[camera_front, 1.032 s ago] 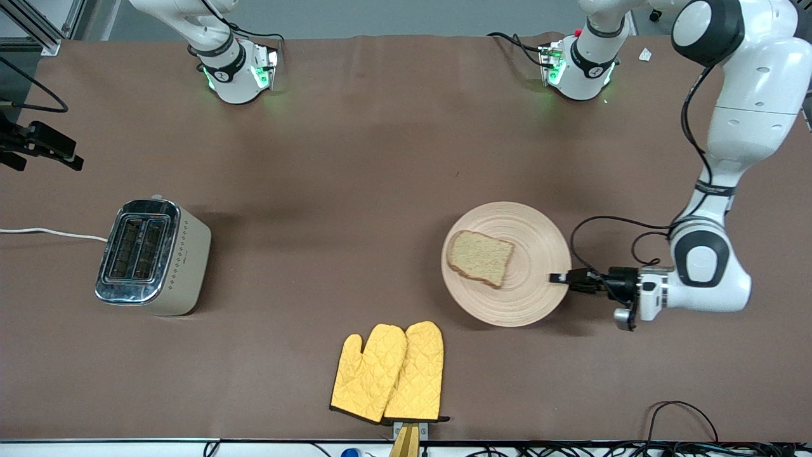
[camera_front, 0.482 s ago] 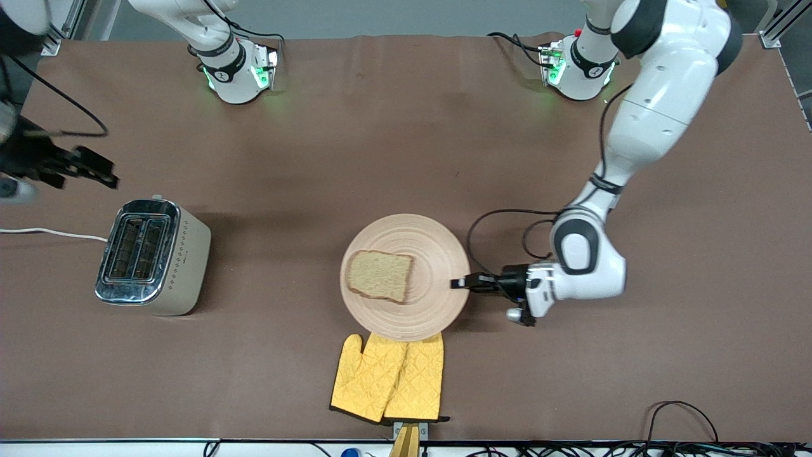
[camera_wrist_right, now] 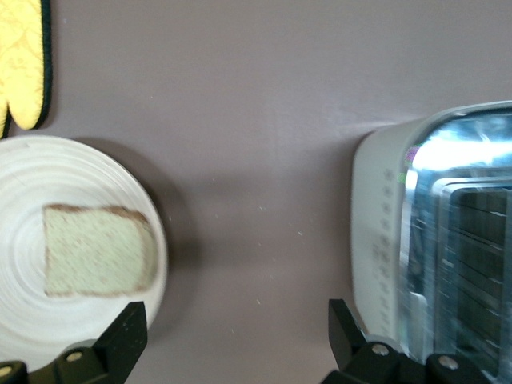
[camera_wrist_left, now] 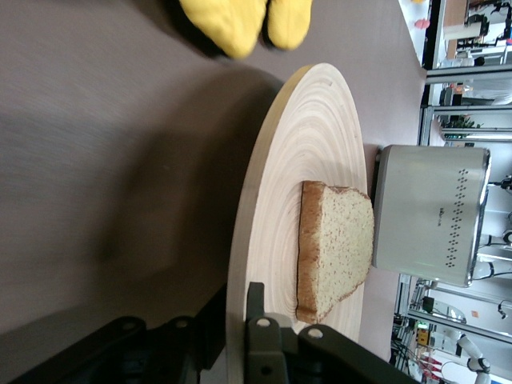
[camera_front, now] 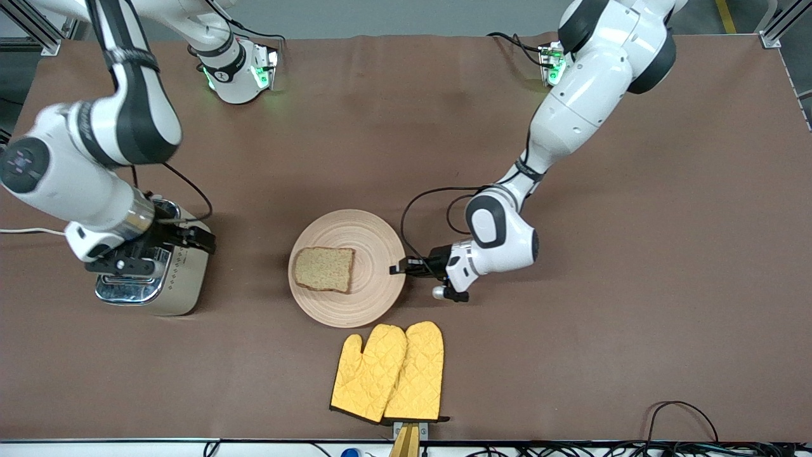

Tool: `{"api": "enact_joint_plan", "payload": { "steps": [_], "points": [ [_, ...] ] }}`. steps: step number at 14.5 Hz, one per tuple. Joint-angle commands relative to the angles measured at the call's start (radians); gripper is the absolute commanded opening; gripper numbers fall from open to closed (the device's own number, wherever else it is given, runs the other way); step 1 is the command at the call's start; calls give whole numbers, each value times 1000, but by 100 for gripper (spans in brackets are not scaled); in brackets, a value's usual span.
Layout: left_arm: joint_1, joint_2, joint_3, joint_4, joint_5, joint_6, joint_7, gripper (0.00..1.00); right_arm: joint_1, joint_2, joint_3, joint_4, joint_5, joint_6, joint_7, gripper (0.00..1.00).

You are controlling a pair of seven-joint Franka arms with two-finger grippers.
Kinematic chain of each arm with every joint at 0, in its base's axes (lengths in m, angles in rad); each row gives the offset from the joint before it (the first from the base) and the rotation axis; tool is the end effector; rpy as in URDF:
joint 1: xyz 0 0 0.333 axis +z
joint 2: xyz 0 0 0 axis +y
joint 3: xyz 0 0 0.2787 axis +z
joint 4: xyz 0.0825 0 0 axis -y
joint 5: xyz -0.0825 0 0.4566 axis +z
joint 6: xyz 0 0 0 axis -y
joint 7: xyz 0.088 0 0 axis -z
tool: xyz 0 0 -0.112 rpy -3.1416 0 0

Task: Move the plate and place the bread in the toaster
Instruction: 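Grasp the bread slice with the right gripper while the left gripper releases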

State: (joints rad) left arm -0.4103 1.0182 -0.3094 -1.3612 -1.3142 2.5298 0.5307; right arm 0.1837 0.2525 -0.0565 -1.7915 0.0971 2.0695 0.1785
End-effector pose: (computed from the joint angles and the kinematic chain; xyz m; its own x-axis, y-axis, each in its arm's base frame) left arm 0.6025 -0.4704 0.0586 0.9993 0.0266 -0.0263 0.0362 -0.5146 0.8567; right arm 0.6781 0.0935 0.3383 0.9954 -0.0950 0.0113 -0.0938 -0.9927 -0.0755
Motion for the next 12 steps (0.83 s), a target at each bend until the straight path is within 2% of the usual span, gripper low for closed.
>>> {"api": "enact_joint_plan", "payload": {
  "steps": [1, 5, 7, 8, 9, 12],
  "points": [
    [-41, 46, 4, 91, -25, 6, 27, 1, 39, 48, -6, 6, 10, 56, 67, 100],
    [-61, 69, 4, 99, -25, 24, 78, 1, 77, 134, -6, 7, 9, 177, 114, 100],
    [-61, 75, 4, 97, -25, 24, 81, 10, 117, 181, -8, 3, 9, 248, 136, 100],
    [-61, 76, 4, 96, -23, 24, 80, 37, 128, 198, -8, 1, 7, 265, 153, 100],
    [-59, 71, 4, 93, -23, 26, 75, 99, 134, 214, -8, 0, 7, 271, 168, 100],
    [-29, 46, 7, 91, 15, 23, 23, 100, 163, 226, -9, -49, 6, 308, 185, 100]
  ]
}}
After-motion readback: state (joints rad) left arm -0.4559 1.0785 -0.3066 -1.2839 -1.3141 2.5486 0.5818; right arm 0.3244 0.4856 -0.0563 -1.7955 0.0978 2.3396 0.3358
